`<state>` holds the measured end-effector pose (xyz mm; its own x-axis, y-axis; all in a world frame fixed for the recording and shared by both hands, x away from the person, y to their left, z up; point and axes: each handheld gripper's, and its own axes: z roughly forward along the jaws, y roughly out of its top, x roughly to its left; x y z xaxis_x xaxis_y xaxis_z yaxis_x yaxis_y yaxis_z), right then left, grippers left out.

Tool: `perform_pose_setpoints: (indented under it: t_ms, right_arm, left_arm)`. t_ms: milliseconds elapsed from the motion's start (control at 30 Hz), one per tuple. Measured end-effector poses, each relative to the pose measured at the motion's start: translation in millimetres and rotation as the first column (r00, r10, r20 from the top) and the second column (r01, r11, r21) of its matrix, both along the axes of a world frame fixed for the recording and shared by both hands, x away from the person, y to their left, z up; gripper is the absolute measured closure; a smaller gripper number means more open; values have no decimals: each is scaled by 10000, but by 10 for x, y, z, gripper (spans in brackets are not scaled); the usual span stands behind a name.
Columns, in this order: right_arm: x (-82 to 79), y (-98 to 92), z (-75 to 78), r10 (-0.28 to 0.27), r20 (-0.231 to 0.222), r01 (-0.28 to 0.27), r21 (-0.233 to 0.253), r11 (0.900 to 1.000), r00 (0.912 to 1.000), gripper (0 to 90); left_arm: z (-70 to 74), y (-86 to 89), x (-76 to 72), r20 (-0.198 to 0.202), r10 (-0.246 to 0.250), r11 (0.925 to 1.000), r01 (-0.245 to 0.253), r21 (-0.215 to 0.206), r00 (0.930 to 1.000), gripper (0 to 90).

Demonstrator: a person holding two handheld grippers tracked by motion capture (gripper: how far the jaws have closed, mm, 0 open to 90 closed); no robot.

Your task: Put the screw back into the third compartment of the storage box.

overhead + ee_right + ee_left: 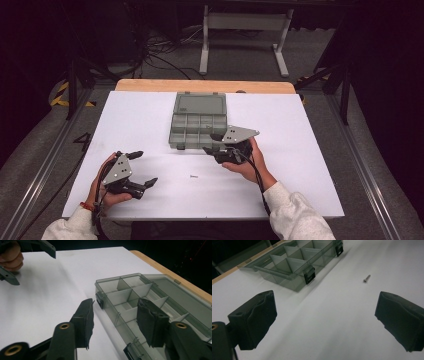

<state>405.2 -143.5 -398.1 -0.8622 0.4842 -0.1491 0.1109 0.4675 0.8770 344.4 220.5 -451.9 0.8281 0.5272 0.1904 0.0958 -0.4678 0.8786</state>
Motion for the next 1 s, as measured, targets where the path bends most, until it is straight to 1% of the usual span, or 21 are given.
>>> perform_pose_setpoints:
  t_ms: [67, 167, 200, 233, 300, 367, 467, 533, 600, 667, 733, 900, 1000]
  right_arm:
    - [-25, 6, -2, 62, -64, -62, 21, 10000, 10000, 442]
    - [-68, 11, -5, 125, -34, -124, 71, 9999, 9999, 399]
    - [-68, 11, -5, 125, -34, -124, 71, 9999, 9999, 399]
    - [-97, 12, -19, 147, -37, -147, 32, 9999, 9999, 374]
    - [-105, 11, -30, 169, -45, -169, 15, 9999, 9998, 361]
    - [-122, 13, -60, 88, -70, -89, -95, 9999, 9999, 296]
    - [-137, 18, -98, 91, -148, -95, -256, 9996, 9998, 229]
    - [-141, 23, -120, 207, -298, -219, -392, 9990, 9993, 187]
    - [-152, 25, -147, 291, -243, -303, -501, 9983, 9993, 155]
    - [-162, 29, -179, 394, -396, -417, -591, 9974, 9984, 145]
    - [-177, 39, -206, 444, -391, -473, -750, 9961, 9982, 135]
    - [-224, 81, -272, 693, -568, -745, -945, 9927, 9960, 131]
    - [-249, 130, -333, 880, -744, -964, -1184, 9883, 9933, 131]
  left_arm:
    - [0, 0, 0, -4, -11, 10000, 11, 2, 10000, 45]
    - [1, 2, -3, -14, -15, 10000, 15, -23, 10000, 45]
    - [1, 2, -3, -14, -15, 10000, 15, -23, 10000, 45]
    - [3, 4, -3, -28, -19, 10000, 19, -1, 10000, 45]
    - [1, 4, -4, -29, -21, 10000, 21, -14, 10000, 45]
    - [0, 4, -4, -29, -26, 10000, 26, -5, 10000, 45]
    - [2, 6, -4, -40, -26, 10000, 26, 2, 10000, 45]
    - [4, 7, -3, -41, -25, 10000, 25, -9, 10000, 45]
    - [6, 11, -2, -16, -36, 10000, 36, 22, 10000, 44]
    - [6, 10, -5, -28, -13, 10000, 13, 3, 10000, 44]
    - [9, 13, -7, -7, -18, 10000, 18, 9, 10000, 43]
    - [12, 17, -7, 28, 18, 10000, -18, 17, 10000, 43]
    - [11, 11, -11, 50, 9, 10000, -10, 13, 10000, 42]
